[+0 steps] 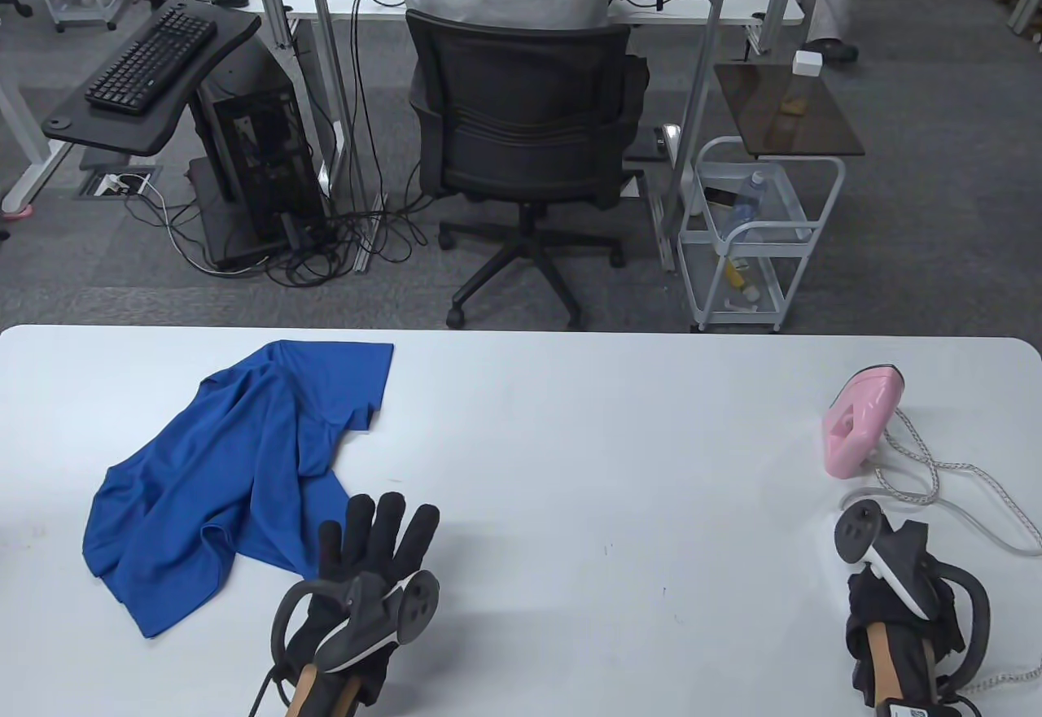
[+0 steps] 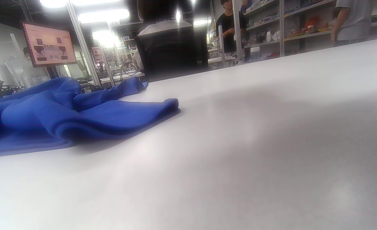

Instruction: Iron t-shirt with electric iron on table

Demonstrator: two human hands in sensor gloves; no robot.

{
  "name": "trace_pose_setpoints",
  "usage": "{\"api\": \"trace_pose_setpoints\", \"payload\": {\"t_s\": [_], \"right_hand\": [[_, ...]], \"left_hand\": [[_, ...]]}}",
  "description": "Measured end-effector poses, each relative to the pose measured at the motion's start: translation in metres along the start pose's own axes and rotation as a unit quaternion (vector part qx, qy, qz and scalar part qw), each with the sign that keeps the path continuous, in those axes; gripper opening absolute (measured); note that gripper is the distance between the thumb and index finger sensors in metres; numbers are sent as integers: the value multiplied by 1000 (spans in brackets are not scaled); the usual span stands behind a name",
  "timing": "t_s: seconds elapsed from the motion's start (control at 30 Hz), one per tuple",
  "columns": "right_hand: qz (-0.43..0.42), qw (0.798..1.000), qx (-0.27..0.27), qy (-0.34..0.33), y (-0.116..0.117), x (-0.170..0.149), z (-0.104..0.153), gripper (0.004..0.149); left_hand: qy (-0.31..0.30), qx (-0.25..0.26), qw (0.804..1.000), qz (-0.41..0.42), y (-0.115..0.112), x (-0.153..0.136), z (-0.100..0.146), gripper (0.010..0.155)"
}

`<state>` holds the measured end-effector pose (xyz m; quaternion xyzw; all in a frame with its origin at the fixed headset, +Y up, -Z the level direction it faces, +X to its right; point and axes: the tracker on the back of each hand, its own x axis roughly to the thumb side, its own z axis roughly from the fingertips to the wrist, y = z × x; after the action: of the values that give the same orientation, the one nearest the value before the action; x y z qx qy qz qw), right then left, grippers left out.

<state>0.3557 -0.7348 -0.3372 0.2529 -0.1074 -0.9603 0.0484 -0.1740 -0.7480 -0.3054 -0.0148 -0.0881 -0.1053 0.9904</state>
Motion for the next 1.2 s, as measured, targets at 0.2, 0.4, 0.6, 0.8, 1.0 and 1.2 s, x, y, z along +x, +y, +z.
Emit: {"api": "trace_pose_setpoints", "payload": {"t_s": [0.2, 0.4, 0.6, 0.8, 1.0, 1.2], "right_hand": [[-17, 999, 26, -13, 9, 7, -7, 73], [2, 999, 47, -13, 21, 14, -12, 73], [13, 999, 38, -12, 24, 19, -13, 71], [-15, 998, 54, -12, 25, 22, -16, 71], [-35, 997, 66, -4, 26, 16, -17, 69], [-34, 998, 21, -40, 15, 23, -3, 74]], "left_hand": [[0, -8, 1000, -1, -2, 0, -1, 83], [1, -8, 1000, 0, -1, -1, -1, 83], [0, -8, 1000, 1, -2, -1, -1, 83], [2, -9, 1000, 1, -3, -2, -2, 83], [3, -14, 1000, -1, -3, -2, -2, 83], [8, -16, 1000, 9, -4, -6, -2, 82]]}}
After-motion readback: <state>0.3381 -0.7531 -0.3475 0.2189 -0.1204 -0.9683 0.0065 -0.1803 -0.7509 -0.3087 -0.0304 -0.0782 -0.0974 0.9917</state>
